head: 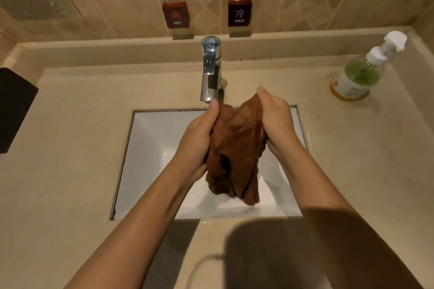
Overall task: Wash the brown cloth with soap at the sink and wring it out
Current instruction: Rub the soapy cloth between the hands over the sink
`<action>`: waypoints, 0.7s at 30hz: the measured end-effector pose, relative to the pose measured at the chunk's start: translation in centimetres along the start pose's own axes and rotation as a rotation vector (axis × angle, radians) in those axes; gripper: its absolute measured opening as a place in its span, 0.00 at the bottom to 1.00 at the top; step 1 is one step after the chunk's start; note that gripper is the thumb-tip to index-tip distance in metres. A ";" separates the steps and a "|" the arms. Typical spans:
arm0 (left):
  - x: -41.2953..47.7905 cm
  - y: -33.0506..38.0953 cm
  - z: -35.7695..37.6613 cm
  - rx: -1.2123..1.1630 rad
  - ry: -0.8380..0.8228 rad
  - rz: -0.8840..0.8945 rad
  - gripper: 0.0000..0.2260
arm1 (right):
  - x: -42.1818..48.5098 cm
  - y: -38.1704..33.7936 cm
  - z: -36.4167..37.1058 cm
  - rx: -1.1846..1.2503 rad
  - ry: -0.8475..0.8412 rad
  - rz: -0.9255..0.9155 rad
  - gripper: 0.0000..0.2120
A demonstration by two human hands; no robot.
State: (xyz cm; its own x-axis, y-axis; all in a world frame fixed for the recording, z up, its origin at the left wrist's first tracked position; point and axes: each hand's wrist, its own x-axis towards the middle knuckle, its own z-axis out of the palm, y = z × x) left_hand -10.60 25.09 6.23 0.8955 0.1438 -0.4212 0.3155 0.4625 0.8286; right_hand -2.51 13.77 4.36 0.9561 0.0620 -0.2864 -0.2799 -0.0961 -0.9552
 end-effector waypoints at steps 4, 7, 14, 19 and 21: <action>0.4 0.2 -2.5 0.257 0.071 0.074 0.13 | 0.0 0.0 -1.6 0.011 -0.061 -0.046 0.18; 0.6 0.4 -3.9 0.440 0.052 0.134 0.08 | 0.0 -0.1 -2.1 0.096 -0.133 -0.078 0.17; 2.6 0.3 -4.9 0.395 0.119 0.092 0.09 | -0.2 1.2 -1.2 -0.123 -0.149 -0.135 0.16; 3.6 1.0 -6.5 0.435 0.232 0.182 0.12 | -0.5 0.7 -2.0 -0.489 -0.493 -0.166 0.04; 3.7 1.0 -7.2 0.478 0.239 0.219 0.12 | -0.4 0.6 -2.1 -0.697 -0.625 -0.143 0.07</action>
State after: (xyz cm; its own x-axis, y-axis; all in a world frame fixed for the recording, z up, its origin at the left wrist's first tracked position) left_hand -9.20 32.35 2.80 0.8776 0.4114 -0.2462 0.2870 -0.0395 0.9571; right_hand -2.91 11.61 4.07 0.7010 0.6207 -0.3511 0.1442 -0.6056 -0.7826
